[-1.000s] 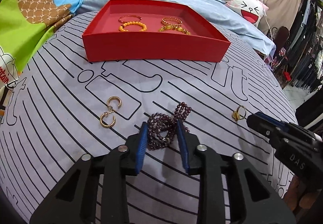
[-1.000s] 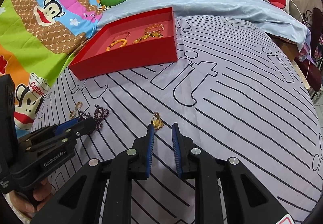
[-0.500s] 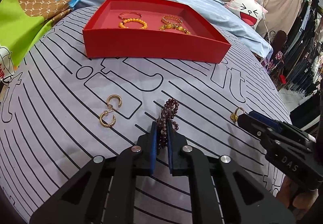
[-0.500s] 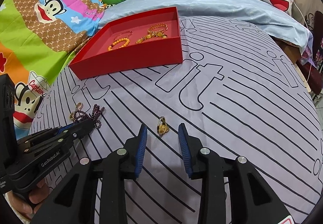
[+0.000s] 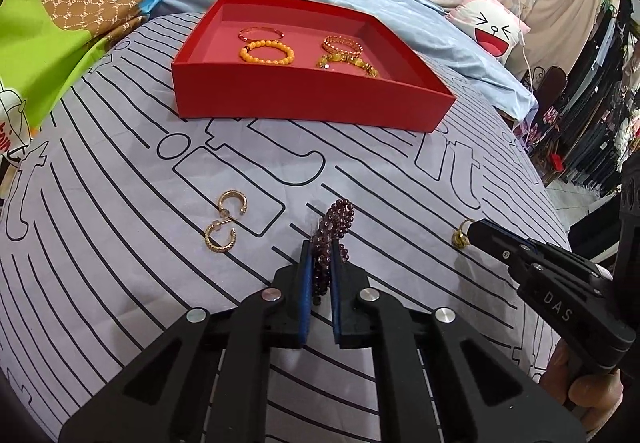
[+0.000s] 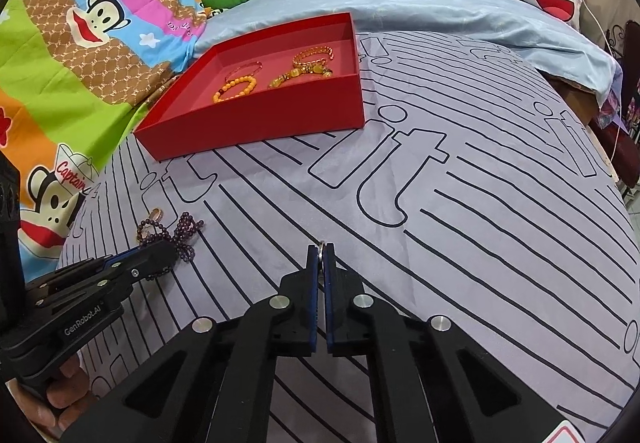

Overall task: Organize jewelry
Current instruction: 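Carry the garnet strand and gold ring into the red tray and open both tools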

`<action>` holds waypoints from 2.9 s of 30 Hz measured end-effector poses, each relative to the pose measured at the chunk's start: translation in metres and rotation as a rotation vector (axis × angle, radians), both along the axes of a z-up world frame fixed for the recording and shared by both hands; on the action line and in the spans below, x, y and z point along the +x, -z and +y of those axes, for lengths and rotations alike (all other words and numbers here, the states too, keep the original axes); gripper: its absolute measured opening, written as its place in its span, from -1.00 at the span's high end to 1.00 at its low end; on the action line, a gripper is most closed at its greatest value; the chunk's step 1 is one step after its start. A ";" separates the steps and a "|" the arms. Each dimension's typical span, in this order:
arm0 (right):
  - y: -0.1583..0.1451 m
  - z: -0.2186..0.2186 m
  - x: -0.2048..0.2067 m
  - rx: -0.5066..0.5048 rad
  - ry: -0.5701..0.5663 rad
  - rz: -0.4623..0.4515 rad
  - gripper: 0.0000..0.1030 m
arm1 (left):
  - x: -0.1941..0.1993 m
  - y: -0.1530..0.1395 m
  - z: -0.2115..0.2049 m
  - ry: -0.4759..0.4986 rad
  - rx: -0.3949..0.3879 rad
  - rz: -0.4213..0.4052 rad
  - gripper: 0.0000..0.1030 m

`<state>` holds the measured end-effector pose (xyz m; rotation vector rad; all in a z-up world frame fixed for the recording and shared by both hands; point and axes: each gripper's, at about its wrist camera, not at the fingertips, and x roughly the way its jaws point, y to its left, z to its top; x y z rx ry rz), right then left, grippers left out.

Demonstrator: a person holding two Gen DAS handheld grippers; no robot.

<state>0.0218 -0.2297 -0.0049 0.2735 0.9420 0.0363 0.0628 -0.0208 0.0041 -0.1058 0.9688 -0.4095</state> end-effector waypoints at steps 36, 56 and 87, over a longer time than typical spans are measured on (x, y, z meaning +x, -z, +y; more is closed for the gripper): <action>-0.083 0.002 0.171 0.011 -0.115 -0.130 0.95 | 0.163 -0.087 -0.021 0.035 -0.015 -0.117 0.86; -0.034 -0.005 0.256 -0.013 -0.131 -0.040 0.95 | 0.255 -0.022 -0.052 0.026 0.018 0.051 0.84; -0.014 0.002 0.311 0.116 -0.119 0.079 0.88 | 0.238 -0.032 -0.004 -0.119 0.156 -0.048 0.52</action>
